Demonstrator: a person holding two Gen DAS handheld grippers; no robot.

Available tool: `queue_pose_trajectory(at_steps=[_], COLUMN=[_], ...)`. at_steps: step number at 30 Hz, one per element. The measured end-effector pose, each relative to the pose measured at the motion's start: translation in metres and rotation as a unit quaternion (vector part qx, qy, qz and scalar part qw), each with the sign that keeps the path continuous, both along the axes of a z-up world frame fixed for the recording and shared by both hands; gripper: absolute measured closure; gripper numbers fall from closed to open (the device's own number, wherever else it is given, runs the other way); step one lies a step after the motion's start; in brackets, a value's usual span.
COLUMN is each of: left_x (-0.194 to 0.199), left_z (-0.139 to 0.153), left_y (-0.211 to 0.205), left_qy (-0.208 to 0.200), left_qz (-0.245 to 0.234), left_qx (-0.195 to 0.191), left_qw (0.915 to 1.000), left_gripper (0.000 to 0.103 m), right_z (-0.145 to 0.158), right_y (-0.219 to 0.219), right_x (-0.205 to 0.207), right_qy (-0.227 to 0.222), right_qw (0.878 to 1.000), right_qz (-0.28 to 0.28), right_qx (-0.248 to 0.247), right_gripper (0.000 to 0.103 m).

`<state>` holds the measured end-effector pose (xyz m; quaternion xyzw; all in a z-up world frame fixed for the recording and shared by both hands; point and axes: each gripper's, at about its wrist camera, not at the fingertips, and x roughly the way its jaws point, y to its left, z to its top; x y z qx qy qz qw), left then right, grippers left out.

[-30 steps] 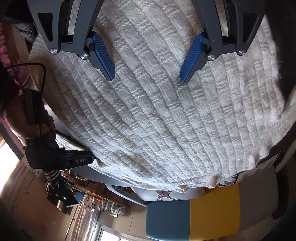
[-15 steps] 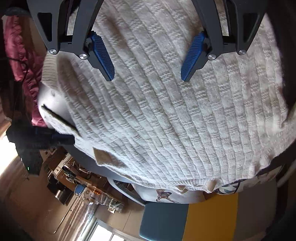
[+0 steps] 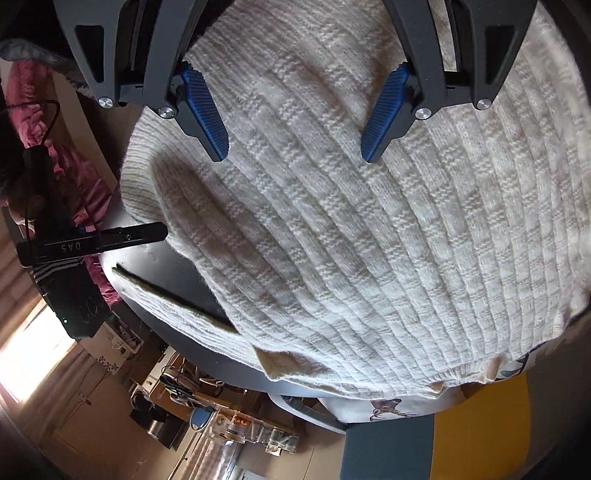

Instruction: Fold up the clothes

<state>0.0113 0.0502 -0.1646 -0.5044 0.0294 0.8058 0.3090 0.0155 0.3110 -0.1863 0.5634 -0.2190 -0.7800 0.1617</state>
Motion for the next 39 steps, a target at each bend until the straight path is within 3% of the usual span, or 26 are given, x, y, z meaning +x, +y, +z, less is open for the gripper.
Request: queue_pose_trajectory(at_steps=[2,4,7,10,14,16,20,23,26,28,30,34,39], left_x=[0.003,0.004,0.004,0.005,0.007,0.007,0.005,0.006,0.006,0.006,0.004,0.0,0.008], left_z=[-0.002,-0.002,-0.003,-0.003,-0.002,-0.002,-0.002,-0.001,0.001,0.008,0.018,0.045,0.049], left_y=[-0.003,-0.005,-0.007,-0.008,-0.015,-0.019,-0.018,-0.015,-0.017,-0.027,-0.044,-0.117,-0.233], left_qy=[0.003,0.002,0.003,0.004,0.002,0.0,0.0,0.004,0.004,0.002,0.007,0.037,0.025], left_qz=[0.002,0.002,0.005,0.006,0.008,0.009,0.004,-0.004,-0.005,0.017,0.054,0.17,0.306], left_qx=[0.001,0.003,0.008,0.009,0.015,0.023,0.021,0.009,0.004,0.018,0.036,0.062,0.072], left_qw=[1.0,1.0,0.9999,0.9999,0.9998,0.9997,0.9998,0.9999,1.0,0.9997,0.9979,0.9827,0.949], left_gripper=[0.028,0.028,0.027,0.027,0.027,0.027,0.025,0.023,0.023,0.023,0.023,0.023,0.024], right_z=[-0.005,0.002,0.007,0.016,0.08,0.093,0.04,0.016,0.014,0.029,0.051,0.067,0.038], right_y=[-0.004,-0.022,-0.052,-0.069,-0.053,-0.047,-0.04,-0.029,-0.014,-0.006,-0.003,-0.026,-0.076], right_x=[0.003,0.005,0.009,0.013,0.043,0.057,0.076,0.078,0.076,0.076,0.073,0.048,0.01], right_qy=[0.003,0.019,0.04,0.038,0.098,0.097,0.016,-0.007,-0.038,-0.02,0.028,0.083,0.068], right_qw=[1.0,0.996,0.98,0.976,0.981,0.981,0.98,0.984,0.99,0.989,0.988,0.989,0.995], right_qz=[0.0,0.046,0.07,0.075,0.03,0.02,0.033,0.012,-0.012,-0.019,-0.035,-0.035,0.008], right_qx=[0.002,0.078,0.18,0.202,0.164,0.167,0.195,0.179,0.132,0.144,0.15,0.116,0.068], right_gripper=[0.077,0.08,0.092,0.095,0.096,0.096,0.099,0.098,0.092,0.087,0.082,0.081,0.081])
